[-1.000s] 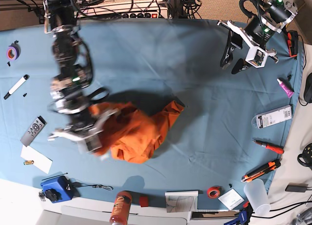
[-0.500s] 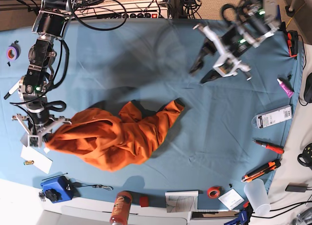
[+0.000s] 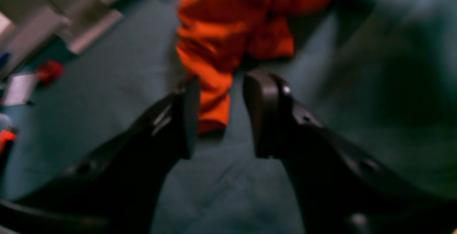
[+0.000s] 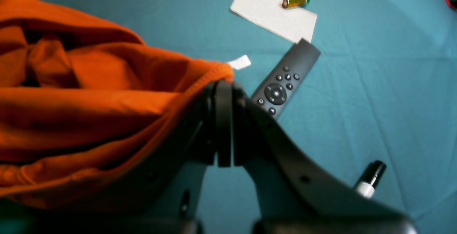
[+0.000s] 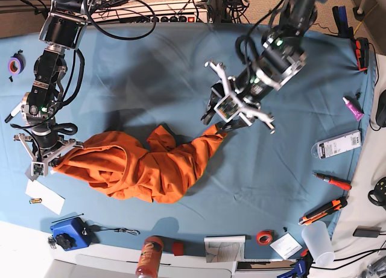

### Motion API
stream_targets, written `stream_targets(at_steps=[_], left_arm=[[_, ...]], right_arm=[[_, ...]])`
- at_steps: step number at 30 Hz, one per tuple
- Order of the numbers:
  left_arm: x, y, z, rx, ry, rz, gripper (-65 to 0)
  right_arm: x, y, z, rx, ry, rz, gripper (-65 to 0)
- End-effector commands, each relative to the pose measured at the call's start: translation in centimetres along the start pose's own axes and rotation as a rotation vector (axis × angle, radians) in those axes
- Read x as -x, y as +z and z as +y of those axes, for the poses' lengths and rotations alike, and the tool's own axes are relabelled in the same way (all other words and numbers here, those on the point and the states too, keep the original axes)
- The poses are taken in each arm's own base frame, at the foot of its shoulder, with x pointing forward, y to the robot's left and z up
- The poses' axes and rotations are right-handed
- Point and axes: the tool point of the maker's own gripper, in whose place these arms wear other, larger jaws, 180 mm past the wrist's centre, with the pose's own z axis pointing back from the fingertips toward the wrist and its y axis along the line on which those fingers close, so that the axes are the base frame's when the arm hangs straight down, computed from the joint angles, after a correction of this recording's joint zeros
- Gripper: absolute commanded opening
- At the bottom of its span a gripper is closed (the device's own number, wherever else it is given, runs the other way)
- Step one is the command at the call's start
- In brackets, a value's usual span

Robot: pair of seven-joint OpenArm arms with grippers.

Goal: Layout the t-shirt on the table in an organized manner, then fold the t-shirt properly
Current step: 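Grasp the opposite end of the t-shirt with the left gripper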

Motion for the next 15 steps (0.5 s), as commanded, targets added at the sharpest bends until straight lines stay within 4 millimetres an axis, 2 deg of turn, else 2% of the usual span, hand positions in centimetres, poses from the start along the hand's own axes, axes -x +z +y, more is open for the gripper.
stream_targets(at_steps=[1, 4, 6, 11, 15], left_arm=[[-0.3, -0.8, 0.8, -0.012, -0.014, -0.016, -36.1], [2.1, -3.1, 1.5, 0.005, -0.034, 0.054, -30.1], [2.8, -4.3, 2.2, 0.011, -0.044, 0.081, -29.5], [3.5, -6.1, 3.7, 0.016, -0.069, 0.116, -29.5], [3.9, -7.0, 3.5, 0.074, -0.095, 0.134, -29.5]], right_arm=[[-2.2, 0.2, -1.1, 0.028, 0.007, -0.065, -65.0], [-2.2, 0.3, -1.1, 0.028, 0.007, -0.065, -65.0], [-2.2, 0.3, -1.1, 0.028, 0.007, -0.065, -65.0], [-2.2, 0.2, -1.1, 0.028, 0.007, -0.064, -65.0], [-2.2, 0.2, -1.1, 0.028, 0.007, -0.063, -65.0]])
